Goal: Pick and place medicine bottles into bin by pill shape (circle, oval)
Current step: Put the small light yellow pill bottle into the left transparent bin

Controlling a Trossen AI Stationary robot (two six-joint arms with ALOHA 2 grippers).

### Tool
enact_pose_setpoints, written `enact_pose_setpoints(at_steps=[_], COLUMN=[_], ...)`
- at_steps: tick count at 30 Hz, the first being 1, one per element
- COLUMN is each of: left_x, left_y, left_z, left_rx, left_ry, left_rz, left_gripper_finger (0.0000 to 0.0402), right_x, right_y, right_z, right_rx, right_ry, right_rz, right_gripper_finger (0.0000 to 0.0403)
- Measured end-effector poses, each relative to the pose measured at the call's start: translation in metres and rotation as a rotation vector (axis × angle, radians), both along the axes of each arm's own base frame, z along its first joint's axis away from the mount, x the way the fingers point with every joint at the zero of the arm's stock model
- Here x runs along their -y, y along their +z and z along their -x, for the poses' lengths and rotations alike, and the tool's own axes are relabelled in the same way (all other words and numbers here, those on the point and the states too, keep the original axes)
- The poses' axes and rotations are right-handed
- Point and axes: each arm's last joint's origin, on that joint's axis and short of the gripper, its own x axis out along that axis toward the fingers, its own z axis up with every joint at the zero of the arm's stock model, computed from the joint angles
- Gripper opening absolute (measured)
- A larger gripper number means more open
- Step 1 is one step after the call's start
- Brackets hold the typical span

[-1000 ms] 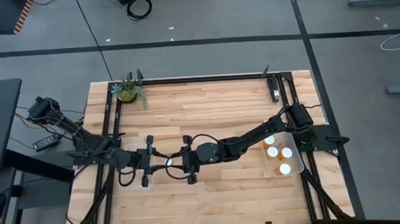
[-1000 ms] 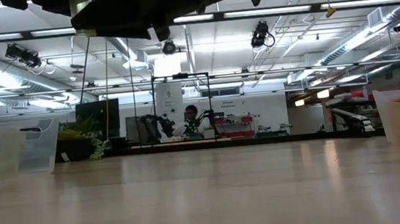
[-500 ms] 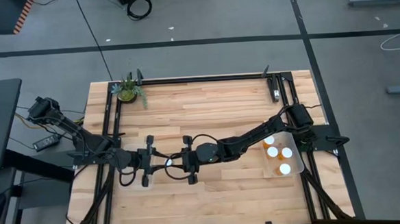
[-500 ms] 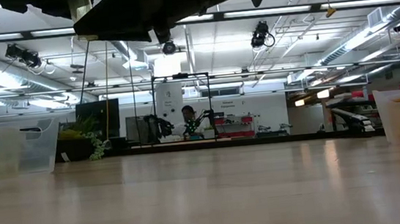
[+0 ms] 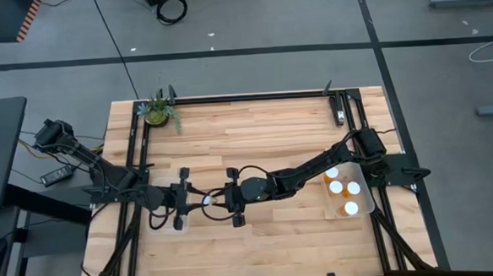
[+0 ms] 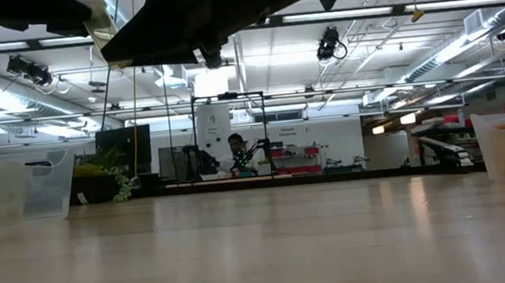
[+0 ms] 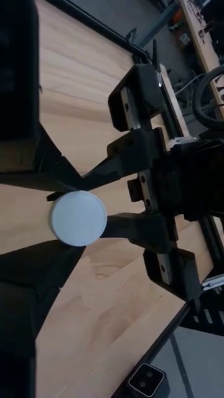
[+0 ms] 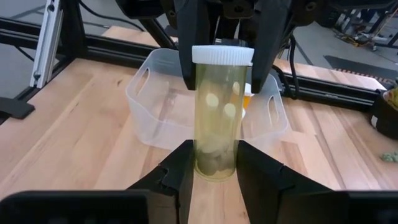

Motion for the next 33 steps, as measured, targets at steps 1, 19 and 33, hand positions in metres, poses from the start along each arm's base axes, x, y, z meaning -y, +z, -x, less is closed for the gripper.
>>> enact_pose_setpoints(at_steps=[1,19,33], left_x=[0.0,0.0,0.01], left_y=[0.0,-0.003,-0.018], left_z=[0.0,0.001,0.017], left_rx=[0.0,-0.03,-0.207], left_ry=[0.0,0.005,-0.007], left_rz=[0.001,0.036,0.135], left_gripper_finger=[0.0131,0.0136,0.0135], right_x=[0.0,0.003,0.004], right_y=[0.0,-0.01,-0.02], right_z=[0.0,0.004,0.01], right_rx=[0.0,-0.107,-0.227], right_ry=[0.0,-0.038,-0.067], right_rz=[-0.001,-0.059,-0.073], right_gripper_finger=[0.0119,0.0194,0.0216])
